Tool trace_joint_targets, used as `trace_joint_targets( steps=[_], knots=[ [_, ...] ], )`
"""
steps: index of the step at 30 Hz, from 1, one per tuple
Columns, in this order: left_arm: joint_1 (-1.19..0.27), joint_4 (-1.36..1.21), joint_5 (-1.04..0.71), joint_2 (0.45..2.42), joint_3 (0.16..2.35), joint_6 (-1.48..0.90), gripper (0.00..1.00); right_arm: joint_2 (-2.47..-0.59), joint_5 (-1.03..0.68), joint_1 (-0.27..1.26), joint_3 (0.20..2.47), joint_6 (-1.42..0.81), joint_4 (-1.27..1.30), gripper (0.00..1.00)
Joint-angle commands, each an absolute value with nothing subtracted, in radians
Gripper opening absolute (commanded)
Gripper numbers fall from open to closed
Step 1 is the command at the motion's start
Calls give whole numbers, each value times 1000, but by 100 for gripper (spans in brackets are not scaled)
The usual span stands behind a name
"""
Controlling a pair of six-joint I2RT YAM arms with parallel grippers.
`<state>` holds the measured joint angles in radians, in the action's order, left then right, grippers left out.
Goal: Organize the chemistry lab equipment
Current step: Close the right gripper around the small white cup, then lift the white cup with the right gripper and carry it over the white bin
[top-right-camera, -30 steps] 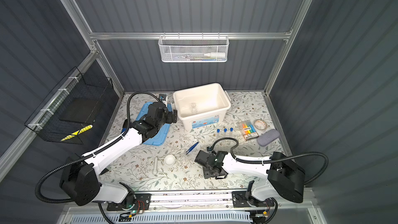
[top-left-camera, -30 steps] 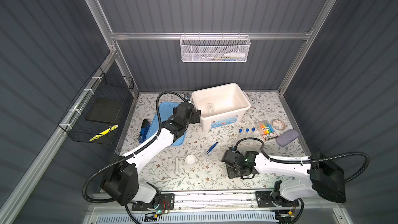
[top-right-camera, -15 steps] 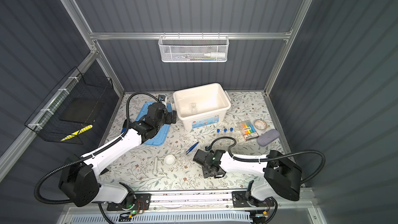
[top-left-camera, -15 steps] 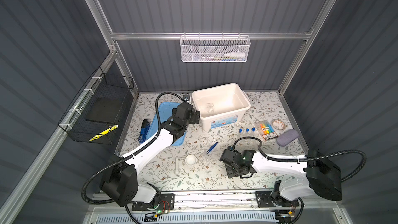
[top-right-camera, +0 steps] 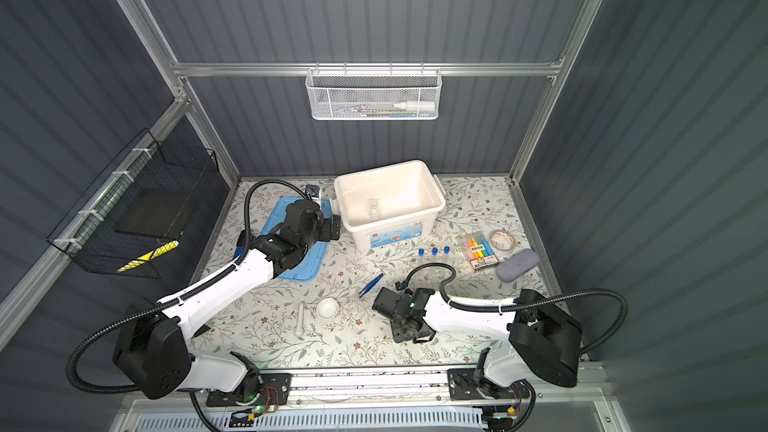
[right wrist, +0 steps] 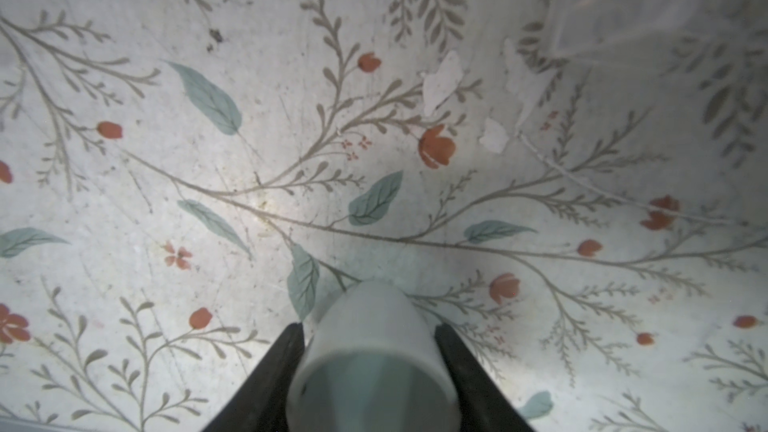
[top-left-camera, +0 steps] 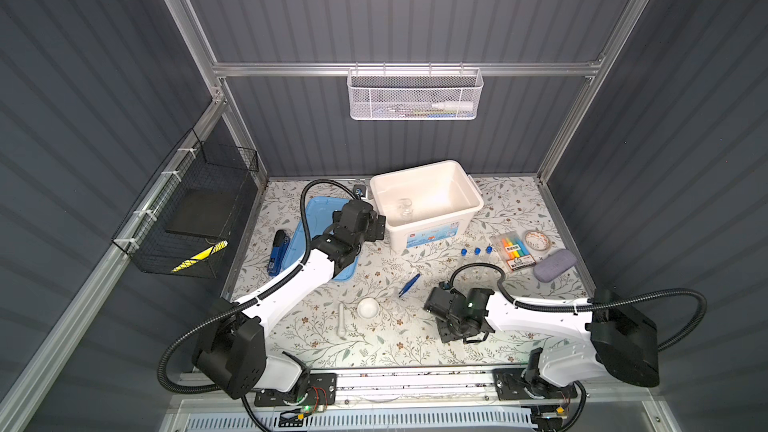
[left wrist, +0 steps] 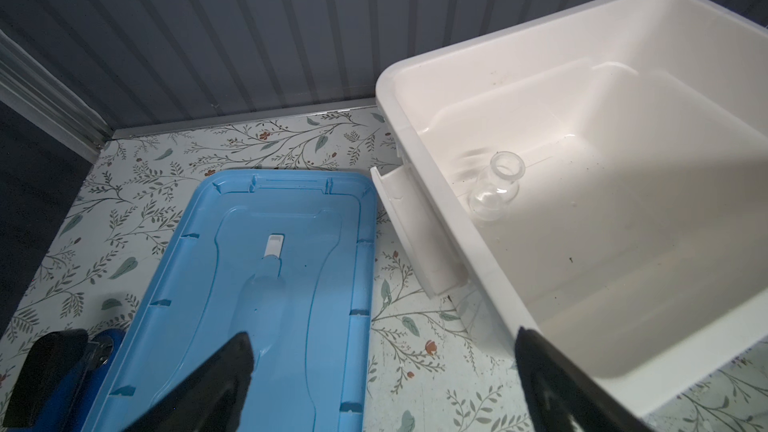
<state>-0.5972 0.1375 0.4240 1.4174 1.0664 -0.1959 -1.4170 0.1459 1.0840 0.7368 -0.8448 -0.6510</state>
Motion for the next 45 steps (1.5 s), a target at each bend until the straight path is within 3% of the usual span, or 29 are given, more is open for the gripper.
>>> trace_joint_targets(
  steps=[1, 10, 29, 45],
  knots=[
    [-604, 152, 440, 1387, 1058, -212, 100, -1427, 165, 1078, 763, -835, -676, 49],
    [-604, 153, 443, 1384, 1056, -214, 100, -1431, 164, 1078, 797, -815, -689, 41],
    [-604, 159, 460, 1384, 1061, -213, 100, -1457, 125, 1040, 917, -705, -724, 39],
    [-604, 158, 487, 1367, 1062, -212, 100, -1528, 66, 981, 1266, -495, -815, 39]
  ],
)
